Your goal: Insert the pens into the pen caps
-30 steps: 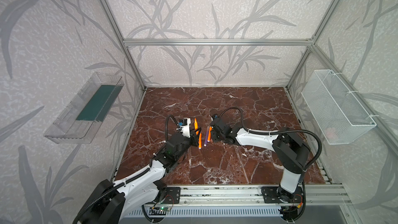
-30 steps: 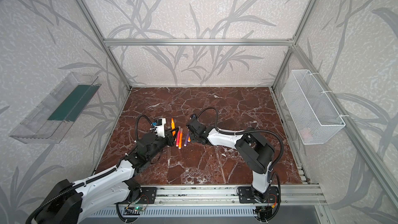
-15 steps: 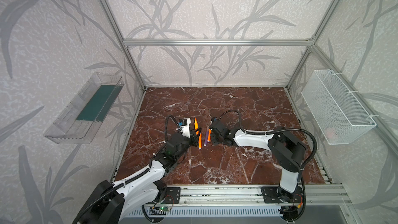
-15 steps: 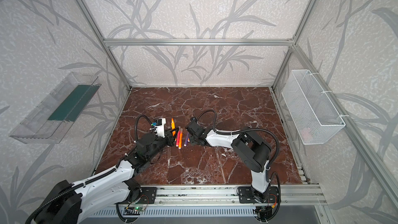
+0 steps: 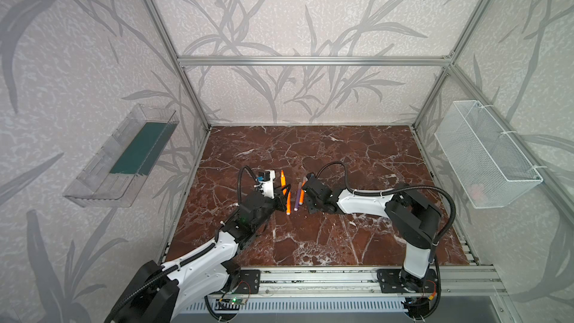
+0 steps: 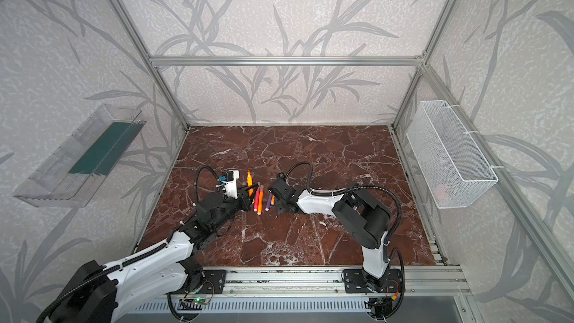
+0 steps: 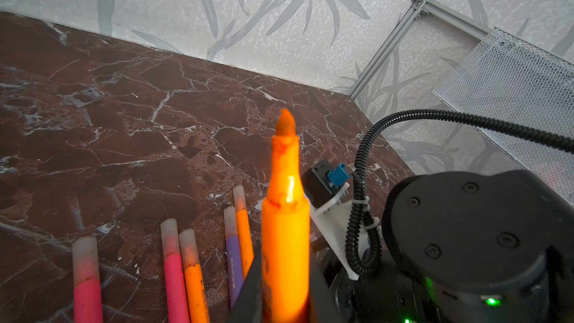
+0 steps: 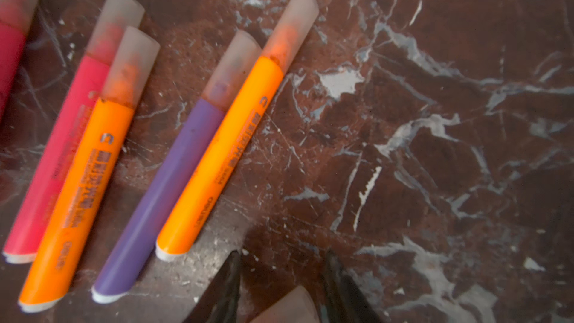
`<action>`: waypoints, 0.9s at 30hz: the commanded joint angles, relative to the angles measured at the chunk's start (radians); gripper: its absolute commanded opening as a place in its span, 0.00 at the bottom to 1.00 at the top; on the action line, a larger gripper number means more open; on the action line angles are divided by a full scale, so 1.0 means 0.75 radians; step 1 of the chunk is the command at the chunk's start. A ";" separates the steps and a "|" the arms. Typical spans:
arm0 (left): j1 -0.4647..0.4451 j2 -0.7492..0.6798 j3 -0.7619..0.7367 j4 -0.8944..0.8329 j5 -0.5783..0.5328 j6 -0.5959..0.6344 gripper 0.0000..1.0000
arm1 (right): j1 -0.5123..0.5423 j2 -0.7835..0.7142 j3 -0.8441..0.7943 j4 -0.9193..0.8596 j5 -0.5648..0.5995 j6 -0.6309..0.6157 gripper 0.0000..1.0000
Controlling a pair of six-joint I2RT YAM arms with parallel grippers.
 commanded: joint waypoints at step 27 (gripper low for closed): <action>0.006 -0.101 -0.040 -0.013 0.022 -0.012 0.00 | 0.048 0.009 -0.047 -0.114 0.126 0.059 0.34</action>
